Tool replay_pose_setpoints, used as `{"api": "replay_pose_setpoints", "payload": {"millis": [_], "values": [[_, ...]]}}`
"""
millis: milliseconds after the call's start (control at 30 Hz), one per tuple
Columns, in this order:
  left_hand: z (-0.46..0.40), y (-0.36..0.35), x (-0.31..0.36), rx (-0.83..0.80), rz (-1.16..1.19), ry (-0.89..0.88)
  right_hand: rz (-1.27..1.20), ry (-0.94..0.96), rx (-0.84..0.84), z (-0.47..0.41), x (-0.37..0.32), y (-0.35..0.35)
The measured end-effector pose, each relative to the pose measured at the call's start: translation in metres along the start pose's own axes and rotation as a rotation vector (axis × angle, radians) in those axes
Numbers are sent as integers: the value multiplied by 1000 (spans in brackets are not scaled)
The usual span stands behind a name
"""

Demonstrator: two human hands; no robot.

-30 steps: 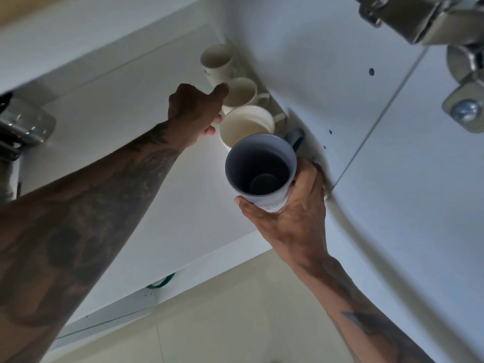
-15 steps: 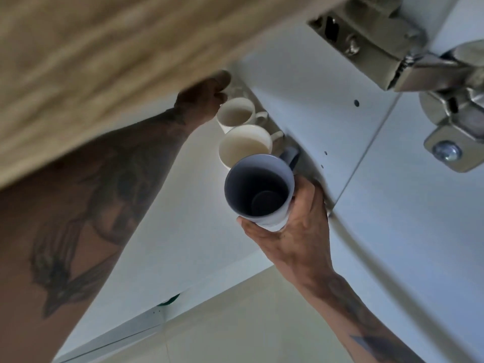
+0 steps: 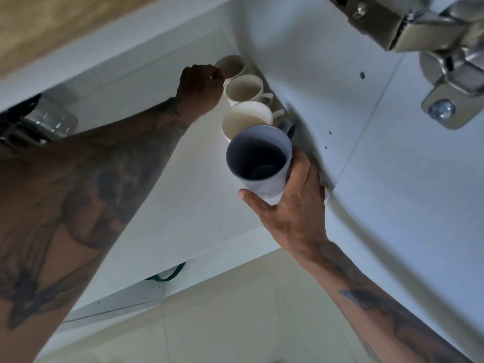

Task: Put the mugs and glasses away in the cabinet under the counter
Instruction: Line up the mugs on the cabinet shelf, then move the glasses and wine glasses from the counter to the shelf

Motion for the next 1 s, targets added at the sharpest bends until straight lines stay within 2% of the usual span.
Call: {"api": "replay_pose_setpoints", "payload": {"millis": [133, 233, 333, 400, 467, 533, 733, 867, 1000], "values": [[31, 5, -17, 127, 5, 23, 8, -21, -78, 11, 4, 13], [69, 17, -28, 159, -18, 24, 32, -47, -146, 27, -1, 30], [119, 41, -32, 95, -45, 20, 118, -44, -217, 41, -18, 51], [159, 60, -30, -49, -111, 52, 190, -12, -272, 51, -36, 66], [201, 87, -22, -34, -120, 65, 248, 35, -337, 61, -59, 82], [243, 122, -14, 37, -44, 68, 293, 95, -419, 72, -89, 100], [355, 246, -24, 62, -17, 95, 396, 242, -598, 111, -201, 143], [400, 348, -39, 154, 8, 158, 282, 356, -642, 132, -282, 172], [403, 446, -59, 309, 17, 248, 117, 497, -620, 127, -372, 187]]}}
Point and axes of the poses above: each hand's wrist, its own z-axis away from the middle knuckle, its own y-axis out of the back of the hand, x = y × z, the point moved 1 cm from there along -z, towards the middle knuckle, and after that the axes turned 6 degrees about x, right-handed, at the moved point
